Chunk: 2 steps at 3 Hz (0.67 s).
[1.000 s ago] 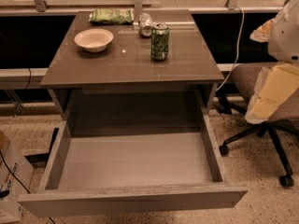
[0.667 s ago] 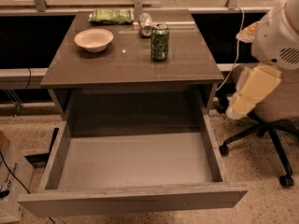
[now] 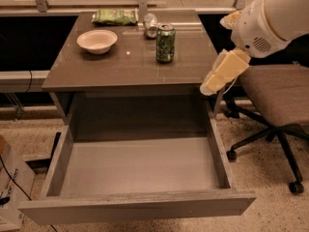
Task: Place green can into top drawer
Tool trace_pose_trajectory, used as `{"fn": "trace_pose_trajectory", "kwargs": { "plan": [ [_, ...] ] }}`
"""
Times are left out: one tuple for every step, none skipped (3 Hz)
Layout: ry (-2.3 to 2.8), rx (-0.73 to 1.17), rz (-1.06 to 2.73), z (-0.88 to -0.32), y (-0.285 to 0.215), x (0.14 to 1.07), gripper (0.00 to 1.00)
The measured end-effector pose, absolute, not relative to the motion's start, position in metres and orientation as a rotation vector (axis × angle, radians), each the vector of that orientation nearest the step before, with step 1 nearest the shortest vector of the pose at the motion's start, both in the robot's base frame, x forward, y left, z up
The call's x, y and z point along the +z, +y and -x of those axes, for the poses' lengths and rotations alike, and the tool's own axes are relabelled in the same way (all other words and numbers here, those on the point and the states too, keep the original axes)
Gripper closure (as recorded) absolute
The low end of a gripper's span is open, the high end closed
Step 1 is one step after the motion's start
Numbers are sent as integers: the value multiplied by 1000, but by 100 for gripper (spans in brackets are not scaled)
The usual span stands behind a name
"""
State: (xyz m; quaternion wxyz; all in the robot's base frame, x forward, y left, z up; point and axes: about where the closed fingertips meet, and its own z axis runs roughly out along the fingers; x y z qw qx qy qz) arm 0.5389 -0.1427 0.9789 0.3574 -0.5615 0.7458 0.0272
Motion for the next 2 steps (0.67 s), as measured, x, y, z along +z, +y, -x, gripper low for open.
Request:
{"fn": "trace_pose_trajectory", "kwargs": {
  "plan": [
    [1887,109,1403,-579,-131,980,0],
    [1879,117,1396,-587,-128,980,0]
  ]
}}
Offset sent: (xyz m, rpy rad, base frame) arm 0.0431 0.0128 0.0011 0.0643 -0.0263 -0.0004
